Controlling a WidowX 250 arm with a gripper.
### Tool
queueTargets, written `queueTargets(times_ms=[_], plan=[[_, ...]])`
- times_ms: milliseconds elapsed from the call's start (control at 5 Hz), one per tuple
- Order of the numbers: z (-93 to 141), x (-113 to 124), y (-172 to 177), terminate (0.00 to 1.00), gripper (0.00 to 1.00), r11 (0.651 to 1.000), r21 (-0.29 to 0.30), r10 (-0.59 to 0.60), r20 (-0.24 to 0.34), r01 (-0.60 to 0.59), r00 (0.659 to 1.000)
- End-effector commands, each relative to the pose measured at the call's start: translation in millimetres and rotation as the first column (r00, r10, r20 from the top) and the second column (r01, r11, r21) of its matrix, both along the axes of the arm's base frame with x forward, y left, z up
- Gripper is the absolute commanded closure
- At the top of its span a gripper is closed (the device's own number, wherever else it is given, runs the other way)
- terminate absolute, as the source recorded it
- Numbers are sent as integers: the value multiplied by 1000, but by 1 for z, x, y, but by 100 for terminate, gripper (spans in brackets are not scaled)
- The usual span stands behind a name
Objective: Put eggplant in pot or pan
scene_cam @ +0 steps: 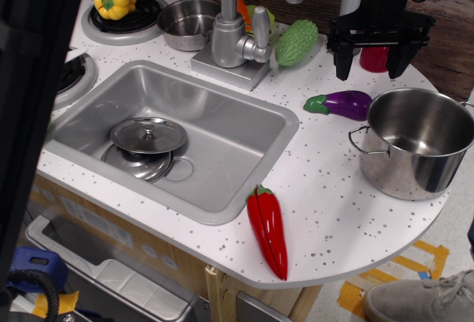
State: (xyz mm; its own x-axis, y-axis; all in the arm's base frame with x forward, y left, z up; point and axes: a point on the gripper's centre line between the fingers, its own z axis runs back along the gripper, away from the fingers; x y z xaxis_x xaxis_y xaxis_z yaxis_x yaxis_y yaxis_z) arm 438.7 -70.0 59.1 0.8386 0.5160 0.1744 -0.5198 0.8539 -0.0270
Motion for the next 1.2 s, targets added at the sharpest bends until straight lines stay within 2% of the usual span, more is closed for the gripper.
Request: queueTargets(times_ms=[0,200,400,600,800,1000], plan=[[0,0,0,0,0,1000,0,0,0,0,1000],[1,6,-1,0,0,997,16,79,18,-79,997],[2,14,-1,0,0,990,34,135,59,-137,989],[3,21,-3,0,0,979,12,203,84,-204,976],[2,28,0,0,0,950,-53,312,87,-308,946],[6,31,4,0,0,912,-89,405,61,-399,912]])
